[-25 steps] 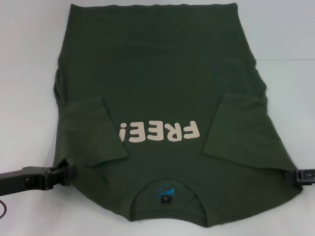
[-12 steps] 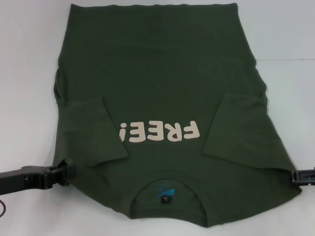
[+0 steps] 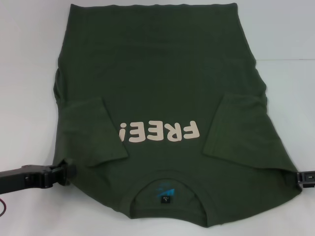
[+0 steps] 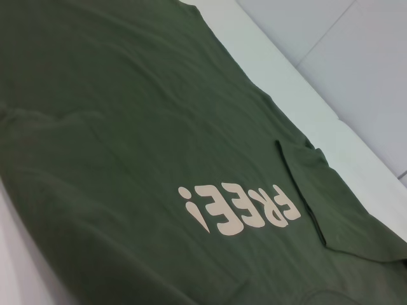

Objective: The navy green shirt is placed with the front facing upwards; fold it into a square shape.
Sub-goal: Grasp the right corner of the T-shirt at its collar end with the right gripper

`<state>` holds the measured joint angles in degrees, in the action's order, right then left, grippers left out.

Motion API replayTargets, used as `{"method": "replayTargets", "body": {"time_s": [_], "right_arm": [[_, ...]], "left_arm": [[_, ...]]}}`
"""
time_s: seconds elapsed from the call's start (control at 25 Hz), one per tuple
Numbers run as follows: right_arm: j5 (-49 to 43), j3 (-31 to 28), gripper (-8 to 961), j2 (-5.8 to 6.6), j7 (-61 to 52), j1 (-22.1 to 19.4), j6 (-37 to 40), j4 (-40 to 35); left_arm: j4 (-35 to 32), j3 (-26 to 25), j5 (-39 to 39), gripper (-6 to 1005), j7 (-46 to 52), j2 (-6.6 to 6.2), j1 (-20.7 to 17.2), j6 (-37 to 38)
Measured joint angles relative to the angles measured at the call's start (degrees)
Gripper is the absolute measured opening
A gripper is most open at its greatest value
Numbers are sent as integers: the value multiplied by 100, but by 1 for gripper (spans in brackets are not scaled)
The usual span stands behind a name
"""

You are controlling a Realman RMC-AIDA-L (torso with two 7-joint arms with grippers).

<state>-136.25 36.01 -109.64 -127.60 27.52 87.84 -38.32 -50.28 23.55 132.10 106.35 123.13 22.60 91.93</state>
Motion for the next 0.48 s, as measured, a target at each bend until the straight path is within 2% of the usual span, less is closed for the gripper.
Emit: {"method": "replayTargets", "body": {"time_s": [0.48], "right_arm": [[-74, 39, 917, -66, -11, 95, -5, 37]], "left_arm": [[0, 0, 0, 58, 0, -8, 18, -16]]}}
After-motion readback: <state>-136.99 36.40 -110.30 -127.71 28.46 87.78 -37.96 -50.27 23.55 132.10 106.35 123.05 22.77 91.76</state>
